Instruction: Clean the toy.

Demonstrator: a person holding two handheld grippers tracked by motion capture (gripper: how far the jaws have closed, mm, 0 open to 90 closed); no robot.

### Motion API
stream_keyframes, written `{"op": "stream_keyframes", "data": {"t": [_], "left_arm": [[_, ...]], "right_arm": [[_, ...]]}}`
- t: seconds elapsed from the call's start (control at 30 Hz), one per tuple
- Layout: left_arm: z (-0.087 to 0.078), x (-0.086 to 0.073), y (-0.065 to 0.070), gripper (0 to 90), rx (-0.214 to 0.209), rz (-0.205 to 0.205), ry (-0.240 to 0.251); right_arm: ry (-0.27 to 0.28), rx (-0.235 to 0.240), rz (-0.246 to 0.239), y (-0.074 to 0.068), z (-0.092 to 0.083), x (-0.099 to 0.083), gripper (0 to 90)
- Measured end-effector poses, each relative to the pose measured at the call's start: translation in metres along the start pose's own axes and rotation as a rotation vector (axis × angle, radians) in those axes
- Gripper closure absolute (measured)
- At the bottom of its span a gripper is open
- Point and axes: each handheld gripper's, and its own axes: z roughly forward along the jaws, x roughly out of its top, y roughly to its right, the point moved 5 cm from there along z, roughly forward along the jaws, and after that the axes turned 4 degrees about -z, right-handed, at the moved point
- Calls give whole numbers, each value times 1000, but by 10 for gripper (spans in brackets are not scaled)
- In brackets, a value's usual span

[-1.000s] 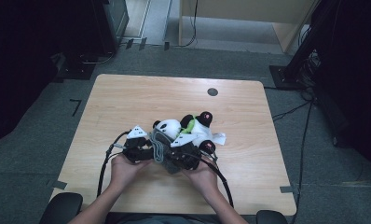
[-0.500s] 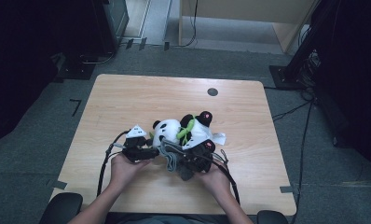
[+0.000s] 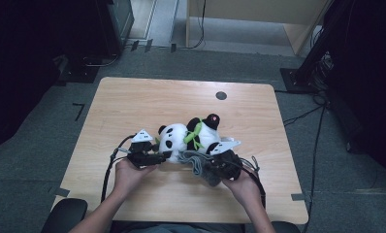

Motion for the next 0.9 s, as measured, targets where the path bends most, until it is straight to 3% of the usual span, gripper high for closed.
{"op": "stream_keyframes", "data": {"t": [0.3,0.57,0.67,0.9], "left_arm": [[0,-1,0,495,0,-4,3],[0,-1,1,495,4,-9,11],[0,-1,0,495,2,-16,15],[0,0,0,497,1,-20,13]], "right_arm": [[18,7,79,27,-15,-15,819],[28,-49,158,51,-31,-28,818],[37,-67,166,57,-34,-29,819],[92,-129,226,79,-44,-34,820]]}}
